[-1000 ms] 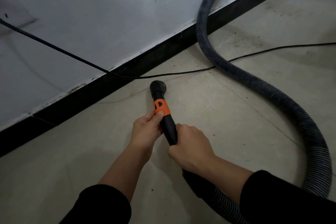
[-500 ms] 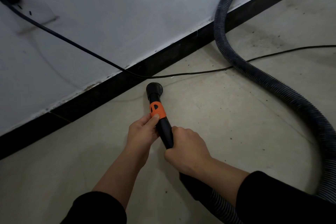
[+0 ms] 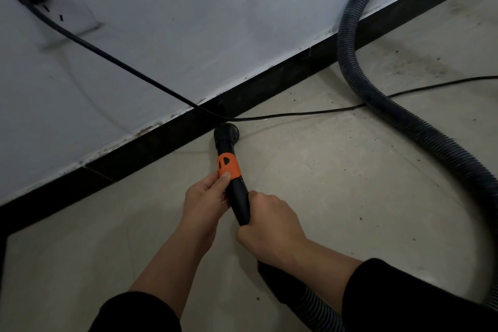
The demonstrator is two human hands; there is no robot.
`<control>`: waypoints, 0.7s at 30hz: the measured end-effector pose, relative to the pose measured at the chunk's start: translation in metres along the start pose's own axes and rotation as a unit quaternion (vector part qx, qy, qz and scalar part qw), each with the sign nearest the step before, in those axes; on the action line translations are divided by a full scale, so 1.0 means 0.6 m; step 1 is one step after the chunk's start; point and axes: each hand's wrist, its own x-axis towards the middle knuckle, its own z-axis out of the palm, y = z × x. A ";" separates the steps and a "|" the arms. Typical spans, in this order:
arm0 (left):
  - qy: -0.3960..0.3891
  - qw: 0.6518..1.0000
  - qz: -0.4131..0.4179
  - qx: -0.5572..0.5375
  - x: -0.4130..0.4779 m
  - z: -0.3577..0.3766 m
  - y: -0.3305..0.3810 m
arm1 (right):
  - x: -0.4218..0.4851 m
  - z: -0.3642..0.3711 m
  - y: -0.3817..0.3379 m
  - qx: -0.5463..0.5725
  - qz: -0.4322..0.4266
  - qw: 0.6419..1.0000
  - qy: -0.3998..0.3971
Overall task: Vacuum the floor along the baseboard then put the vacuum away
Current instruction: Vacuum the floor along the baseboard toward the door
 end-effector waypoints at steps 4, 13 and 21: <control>0.011 1.000 0.004 0.005 0.013 0.002 0.010 | 0.017 -0.002 -0.004 0.014 -0.006 1.000 0.003; 0.000 1.000 0.004 0.023 0.029 -0.002 0.018 | 0.036 0.001 -0.002 0.032 -0.011 0.999 0.011; -0.014 0.999 0.014 0.030 0.038 0.010 0.018 | 0.037 -0.006 0.006 0.033 -0.012 0.999 0.030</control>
